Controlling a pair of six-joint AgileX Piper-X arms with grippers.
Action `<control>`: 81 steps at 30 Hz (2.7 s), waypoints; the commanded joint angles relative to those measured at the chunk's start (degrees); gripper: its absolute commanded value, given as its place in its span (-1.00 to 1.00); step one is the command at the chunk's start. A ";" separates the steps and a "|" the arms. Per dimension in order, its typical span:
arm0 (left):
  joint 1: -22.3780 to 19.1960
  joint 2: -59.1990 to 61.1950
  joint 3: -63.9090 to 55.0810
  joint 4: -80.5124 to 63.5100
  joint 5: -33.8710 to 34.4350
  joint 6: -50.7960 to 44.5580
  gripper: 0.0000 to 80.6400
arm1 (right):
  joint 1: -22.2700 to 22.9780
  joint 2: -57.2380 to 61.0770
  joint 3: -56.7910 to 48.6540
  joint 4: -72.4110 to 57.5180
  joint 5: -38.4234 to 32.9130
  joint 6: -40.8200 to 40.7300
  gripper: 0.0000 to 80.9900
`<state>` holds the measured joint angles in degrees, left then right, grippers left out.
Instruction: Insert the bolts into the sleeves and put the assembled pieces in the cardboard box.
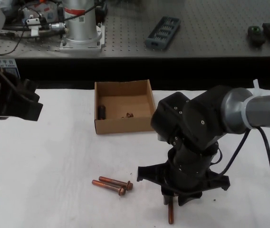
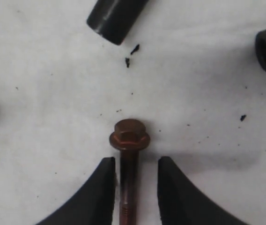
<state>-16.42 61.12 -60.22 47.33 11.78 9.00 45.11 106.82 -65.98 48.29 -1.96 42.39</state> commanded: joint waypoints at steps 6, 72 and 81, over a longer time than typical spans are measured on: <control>0.02 -0.59 -0.17 -0.72 -0.56 0.38 -0.99 | 0.68 1.78 -0.09 -0.01 -0.26 0.40 -0.56; -25.39 14.56 29.65 -65.43 27.58 -29.71 -0.99 | -15.63 -47.67 33.25 -42.71 -41.93 -20.32 -0.85; -26.72 14.56 29.65 -66.13 30.68 -30.02 -0.99 | -15.63 -47.67 33.25 -42.71 -42.65 -20.56 -0.85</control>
<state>-42.83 75.82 -30.26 -17.16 40.76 -20.67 29.79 60.02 -32.63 6.57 -43.36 22.09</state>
